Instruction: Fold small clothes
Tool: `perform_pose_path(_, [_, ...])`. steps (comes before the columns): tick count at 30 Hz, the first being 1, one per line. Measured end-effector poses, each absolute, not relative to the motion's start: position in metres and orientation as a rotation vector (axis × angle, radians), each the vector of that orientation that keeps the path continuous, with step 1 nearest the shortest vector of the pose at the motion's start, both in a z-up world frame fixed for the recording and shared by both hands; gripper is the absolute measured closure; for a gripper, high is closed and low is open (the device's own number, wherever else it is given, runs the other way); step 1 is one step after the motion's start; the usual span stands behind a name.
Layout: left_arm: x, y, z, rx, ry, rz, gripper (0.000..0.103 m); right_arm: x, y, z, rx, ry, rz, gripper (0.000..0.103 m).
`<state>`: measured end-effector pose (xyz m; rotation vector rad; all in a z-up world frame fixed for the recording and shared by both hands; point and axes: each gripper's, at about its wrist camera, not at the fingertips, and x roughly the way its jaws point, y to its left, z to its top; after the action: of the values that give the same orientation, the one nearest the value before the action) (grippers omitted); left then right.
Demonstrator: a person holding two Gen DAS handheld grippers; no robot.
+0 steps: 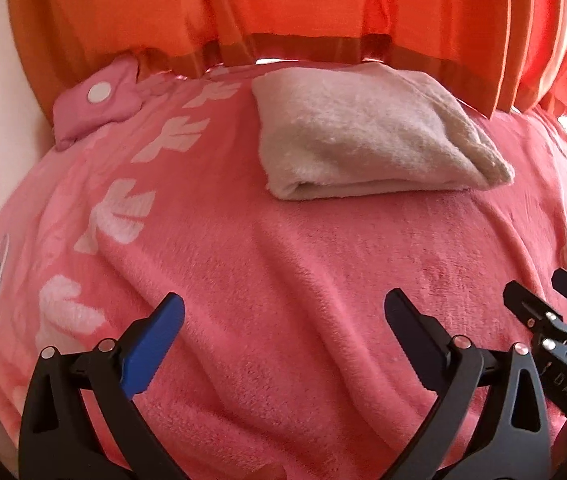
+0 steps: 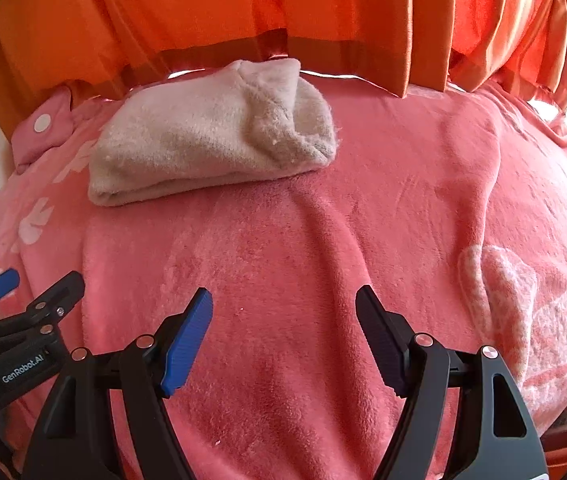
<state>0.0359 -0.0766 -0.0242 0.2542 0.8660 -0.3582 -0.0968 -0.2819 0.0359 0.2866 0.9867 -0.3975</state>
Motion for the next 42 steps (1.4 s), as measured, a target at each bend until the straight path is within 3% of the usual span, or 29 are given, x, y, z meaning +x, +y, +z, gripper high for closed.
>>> perform_pose_path(42, [0.038, -0.082, -0.039, 0.222, 0.893, -0.314, 0.005, -0.092, -0.271, 0.032, 0.275, 1.005, -0.423, 0.031])
